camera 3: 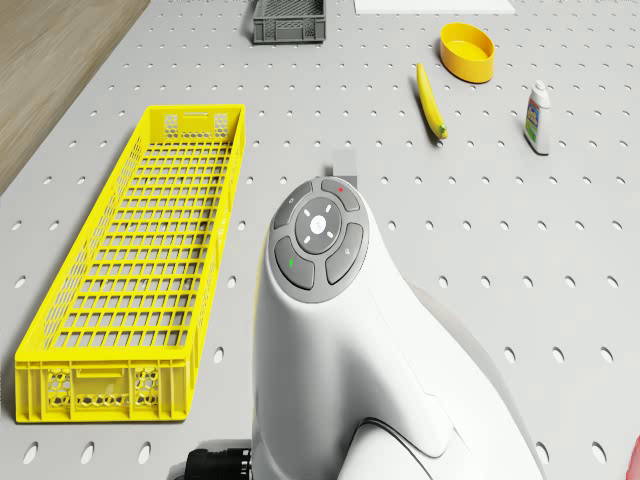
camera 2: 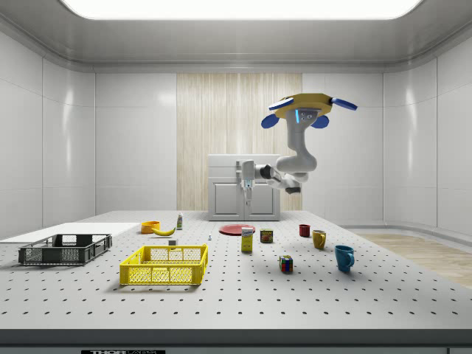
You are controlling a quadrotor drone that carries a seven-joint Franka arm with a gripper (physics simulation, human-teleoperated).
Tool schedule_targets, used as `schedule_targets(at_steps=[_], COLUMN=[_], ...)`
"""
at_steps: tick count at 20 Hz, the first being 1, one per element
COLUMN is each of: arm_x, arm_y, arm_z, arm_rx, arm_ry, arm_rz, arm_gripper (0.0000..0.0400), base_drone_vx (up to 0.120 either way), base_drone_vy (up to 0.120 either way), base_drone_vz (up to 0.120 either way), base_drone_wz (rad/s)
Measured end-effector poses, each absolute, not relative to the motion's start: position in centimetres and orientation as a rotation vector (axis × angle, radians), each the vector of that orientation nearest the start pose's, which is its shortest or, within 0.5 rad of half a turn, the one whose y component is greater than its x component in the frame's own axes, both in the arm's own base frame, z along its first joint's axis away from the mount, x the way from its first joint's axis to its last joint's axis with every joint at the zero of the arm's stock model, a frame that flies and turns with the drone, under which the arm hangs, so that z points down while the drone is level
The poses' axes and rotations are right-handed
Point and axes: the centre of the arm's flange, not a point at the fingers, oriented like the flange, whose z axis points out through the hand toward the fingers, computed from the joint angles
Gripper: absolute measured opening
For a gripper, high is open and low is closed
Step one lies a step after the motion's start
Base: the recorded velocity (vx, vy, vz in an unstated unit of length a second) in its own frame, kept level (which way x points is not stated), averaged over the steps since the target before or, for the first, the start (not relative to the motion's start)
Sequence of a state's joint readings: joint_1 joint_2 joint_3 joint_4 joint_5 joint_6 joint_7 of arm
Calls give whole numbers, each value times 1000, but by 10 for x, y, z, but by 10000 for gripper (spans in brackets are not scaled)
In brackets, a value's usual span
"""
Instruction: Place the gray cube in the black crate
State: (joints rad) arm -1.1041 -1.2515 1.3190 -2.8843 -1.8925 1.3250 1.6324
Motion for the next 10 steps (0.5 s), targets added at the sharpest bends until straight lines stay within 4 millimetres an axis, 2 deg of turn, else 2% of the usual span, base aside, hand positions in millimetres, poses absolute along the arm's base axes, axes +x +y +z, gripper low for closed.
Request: schedule_targets(at_steps=[10], arm_x=[307], arm_y=[0], arm_z=[491], arm_rx=[1], arm_ry=[-2], arm_rz=[785], arm_gripper=[400], base_drone_vx=[120], base_drone_vy=[0], base_drone_vz=[0], base_drone_wz=[0])
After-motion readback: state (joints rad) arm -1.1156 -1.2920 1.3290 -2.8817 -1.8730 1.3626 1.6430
